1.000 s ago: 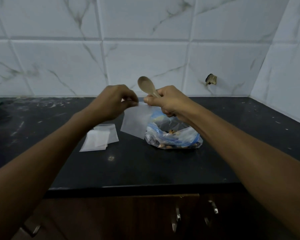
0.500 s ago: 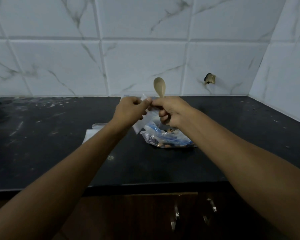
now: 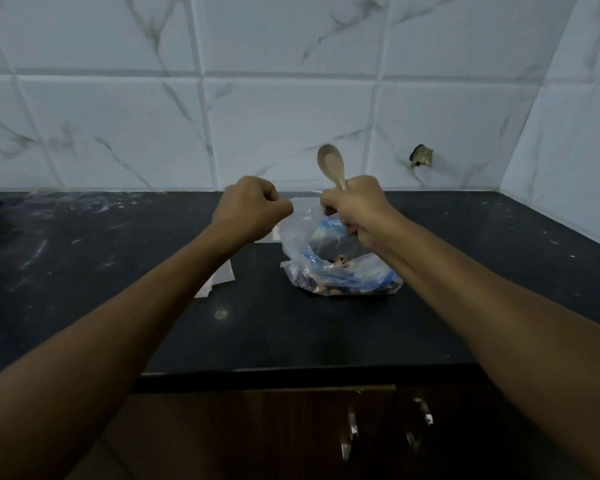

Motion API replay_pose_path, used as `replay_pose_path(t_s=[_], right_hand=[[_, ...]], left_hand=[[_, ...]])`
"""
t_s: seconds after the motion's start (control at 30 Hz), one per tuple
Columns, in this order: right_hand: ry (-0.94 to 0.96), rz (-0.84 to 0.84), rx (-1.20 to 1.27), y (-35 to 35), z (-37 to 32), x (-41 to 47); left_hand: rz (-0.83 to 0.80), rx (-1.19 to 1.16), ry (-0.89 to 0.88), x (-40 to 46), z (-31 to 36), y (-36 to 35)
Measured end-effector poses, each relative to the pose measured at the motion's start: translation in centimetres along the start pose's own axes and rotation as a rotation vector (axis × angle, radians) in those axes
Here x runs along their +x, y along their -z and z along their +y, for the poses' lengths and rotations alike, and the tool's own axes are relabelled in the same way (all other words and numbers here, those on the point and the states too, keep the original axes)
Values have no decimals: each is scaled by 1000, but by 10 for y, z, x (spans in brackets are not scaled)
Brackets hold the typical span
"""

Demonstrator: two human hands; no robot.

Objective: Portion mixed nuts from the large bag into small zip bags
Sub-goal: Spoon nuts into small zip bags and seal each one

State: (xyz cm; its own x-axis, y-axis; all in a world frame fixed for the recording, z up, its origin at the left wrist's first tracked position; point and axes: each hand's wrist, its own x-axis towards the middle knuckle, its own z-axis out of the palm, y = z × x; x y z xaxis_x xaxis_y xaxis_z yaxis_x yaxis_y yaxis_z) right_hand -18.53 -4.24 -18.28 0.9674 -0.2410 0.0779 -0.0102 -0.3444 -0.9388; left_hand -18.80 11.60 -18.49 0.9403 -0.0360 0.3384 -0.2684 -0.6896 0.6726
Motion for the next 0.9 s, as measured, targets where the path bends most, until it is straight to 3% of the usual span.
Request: replay_pose_path(t_s=[0.1,0.23,0.3,0.4,0.67,0.8,0.9], right_hand=[[18,-19,-11,0,0,1],[6,-41,70,0,-4,-2],[-14,-62,114,0,-7,-5],[-43,-84,152,-1,-11,-12],[-133,-219,218,7,-13,-13],[-196,-338,143,26,-10,3],[-162,-302,-185,43,-2,15]], left_hand=[[21,29,-53,1,-1,5],[-30,-168,-124,-4,-8,0],[-62,-44,-176,-6,-11,-7],[35,120,-268,-9,-9,-19],[99,31,-305,-9,-14,-25],[49,-33,-256,-4,-31,-17],[-55,-86,-208,-4,-45,-13]])
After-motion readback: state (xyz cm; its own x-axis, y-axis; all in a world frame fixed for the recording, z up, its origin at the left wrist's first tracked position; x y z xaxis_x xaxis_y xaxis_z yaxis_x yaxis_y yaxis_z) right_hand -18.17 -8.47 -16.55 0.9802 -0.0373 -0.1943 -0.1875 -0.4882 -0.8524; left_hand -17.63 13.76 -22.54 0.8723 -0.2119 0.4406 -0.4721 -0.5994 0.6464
